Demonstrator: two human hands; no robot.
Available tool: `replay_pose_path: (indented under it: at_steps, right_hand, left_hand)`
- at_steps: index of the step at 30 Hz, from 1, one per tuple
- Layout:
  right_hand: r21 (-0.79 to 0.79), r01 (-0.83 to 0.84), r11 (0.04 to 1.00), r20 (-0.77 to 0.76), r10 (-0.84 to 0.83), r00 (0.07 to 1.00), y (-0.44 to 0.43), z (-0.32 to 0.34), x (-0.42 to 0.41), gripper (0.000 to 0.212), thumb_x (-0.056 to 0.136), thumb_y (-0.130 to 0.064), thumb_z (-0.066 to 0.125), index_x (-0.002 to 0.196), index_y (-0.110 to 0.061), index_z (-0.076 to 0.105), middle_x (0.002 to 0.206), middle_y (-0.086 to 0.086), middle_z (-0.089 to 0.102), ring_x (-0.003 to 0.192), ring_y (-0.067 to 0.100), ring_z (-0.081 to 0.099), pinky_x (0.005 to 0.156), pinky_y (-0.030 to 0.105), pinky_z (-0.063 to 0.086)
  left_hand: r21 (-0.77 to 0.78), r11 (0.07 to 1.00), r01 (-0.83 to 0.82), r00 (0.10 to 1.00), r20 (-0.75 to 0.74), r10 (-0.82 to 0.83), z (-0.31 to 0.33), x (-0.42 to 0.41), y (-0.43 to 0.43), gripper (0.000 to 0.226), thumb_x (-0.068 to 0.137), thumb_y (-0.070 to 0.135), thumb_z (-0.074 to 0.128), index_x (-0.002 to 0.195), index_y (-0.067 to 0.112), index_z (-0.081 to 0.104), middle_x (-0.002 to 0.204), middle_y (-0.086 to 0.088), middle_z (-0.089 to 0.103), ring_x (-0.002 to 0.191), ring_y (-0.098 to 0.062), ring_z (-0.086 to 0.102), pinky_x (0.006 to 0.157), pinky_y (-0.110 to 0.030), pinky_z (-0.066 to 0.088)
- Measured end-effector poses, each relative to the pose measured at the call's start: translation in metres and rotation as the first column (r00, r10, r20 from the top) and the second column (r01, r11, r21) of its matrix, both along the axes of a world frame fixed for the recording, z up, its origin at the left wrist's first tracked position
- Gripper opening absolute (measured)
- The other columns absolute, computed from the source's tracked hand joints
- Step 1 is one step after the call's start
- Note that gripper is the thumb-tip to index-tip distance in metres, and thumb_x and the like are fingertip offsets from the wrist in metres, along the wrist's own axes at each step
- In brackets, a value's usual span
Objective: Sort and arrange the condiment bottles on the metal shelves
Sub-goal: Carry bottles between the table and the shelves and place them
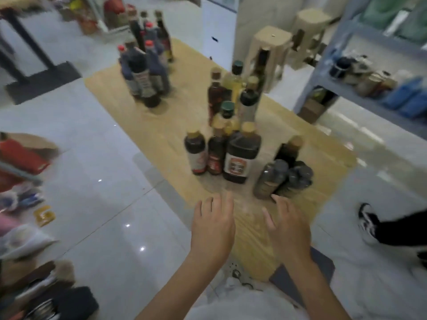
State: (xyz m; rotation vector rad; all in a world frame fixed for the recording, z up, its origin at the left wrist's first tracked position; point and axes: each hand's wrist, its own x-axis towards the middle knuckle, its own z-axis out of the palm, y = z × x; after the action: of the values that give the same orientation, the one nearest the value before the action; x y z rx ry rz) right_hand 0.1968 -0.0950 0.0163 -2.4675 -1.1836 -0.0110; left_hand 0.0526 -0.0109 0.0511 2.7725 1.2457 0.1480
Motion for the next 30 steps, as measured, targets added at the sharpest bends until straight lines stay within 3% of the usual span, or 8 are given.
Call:
replay_pose_path:
  at_steps: [4, 6, 9, 15, 19, 24, 30]
  right_hand:
    - [0.051, 0.053, 0.997, 0.049, -0.055, 0.997, -0.032, -0.009, 0.048, 0.038, 0.081, -0.025, 0.067, 0.11, -0.001, 0.063, 0.095, 0.015, 0.067, 0.083, 0.034, 0.064, 0.07, 0.038, 0.052]
    - [0.016, 0.01, 1.0, 0.039, -0.011, 0.999, -0.043, -0.012, 0.07, 0.041, 0.081, -0.03, 0.062, 0.112, -0.003, 0.062, 0.098, 0.014, 0.067, 0.085, 0.033, 0.064, 0.071, 0.038, 0.052]
    - [-0.037, -0.079, 0.996, 0.024, 0.08, 0.996, -0.055, -0.016, 0.096, 0.046, 0.08, -0.028, 0.072, 0.118, -0.006, 0.059, 0.104, 0.011, 0.065, 0.092, 0.031, 0.063, 0.077, 0.039, 0.052]
    - [-0.042, -0.185, 0.982, 0.027, 0.187, 0.982, -0.047, -0.017, 0.12, 0.052, 0.075, -0.031, 0.075, 0.117, -0.006, 0.058, 0.104, 0.011, 0.065, 0.091, 0.029, 0.064, 0.076, 0.04, 0.053]
    - [-0.031, -0.154, 0.988, -0.118, 0.15, 0.982, -0.033, -0.015, 0.122, 0.063, 0.078, -0.041, 0.07, 0.128, -0.009, 0.05, 0.116, 0.007, 0.061, 0.107, 0.026, 0.057, 0.09, 0.036, 0.046]
    - [-0.001, -0.104, 0.995, -0.351, 0.097, 0.931, -0.013, -0.014, 0.129, 0.085, 0.074, -0.047, 0.073, 0.142, -0.018, 0.031, 0.139, -0.001, 0.045, 0.126, 0.017, 0.043, 0.104, 0.031, 0.037]
    - [0.024, -0.09, 0.996, -0.492, 0.091, 0.866, 0.013, -0.03, 0.142, 0.088, 0.065, -0.042, 0.082, 0.137, -0.029, 0.033, 0.135, -0.009, 0.048, 0.123, 0.013, 0.046, 0.09, 0.028, 0.042]
  left_hand:
    - [-0.02, 0.987, 0.158, 0.987, -0.006, -0.158, -0.012, 0.053, -0.016, 0.059, 0.067, 0.021, 0.078, 0.122, 0.009, 0.06, 0.104, -0.01, 0.067, 0.093, -0.029, 0.065, 0.082, -0.042, 0.054]
    - [0.004, 0.972, 0.235, 0.972, -0.022, -0.235, -0.015, 0.073, -0.016, 0.063, 0.064, 0.023, 0.081, 0.122, 0.01, 0.061, 0.107, -0.011, 0.067, 0.093, -0.029, 0.065, 0.081, -0.041, 0.055]
    - [0.079, 0.941, 0.328, 0.945, -0.049, -0.325, -0.018, 0.09, -0.002, 0.066, 0.063, 0.022, 0.083, 0.124, 0.009, 0.06, 0.112, -0.013, 0.066, 0.099, -0.029, 0.065, 0.084, -0.042, 0.053]
    - [0.159, 0.926, 0.342, 0.939, -0.031, -0.342, -0.02, 0.099, 0.028, 0.065, 0.072, 0.023, 0.079, 0.13, 0.007, 0.054, 0.123, -0.015, 0.061, 0.109, -0.03, 0.061, 0.091, -0.042, 0.05]
    - [0.035, 0.957, 0.288, 0.957, 0.023, -0.289, -0.025, 0.103, 0.036, 0.066, 0.075, 0.031, 0.078, 0.129, 0.007, 0.05, 0.128, -0.011, 0.059, 0.117, -0.027, 0.058, 0.093, -0.04, 0.049]
    - [-0.215, 0.963, 0.164, 0.983, 0.113, -0.142, -0.033, 0.114, 0.045, 0.079, 0.082, 0.041, 0.068, 0.143, 0.013, 0.029, 0.145, -0.001, 0.042, 0.132, -0.018, 0.042, 0.099, -0.034, 0.043]
    - [-0.366, 0.905, 0.215, 0.975, 0.14, -0.175, -0.043, 0.129, 0.06, 0.094, 0.075, 0.035, 0.076, 0.149, 0.018, 0.019, 0.151, 0.001, 0.034, 0.136, -0.018, 0.037, 0.102, -0.035, 0.042]
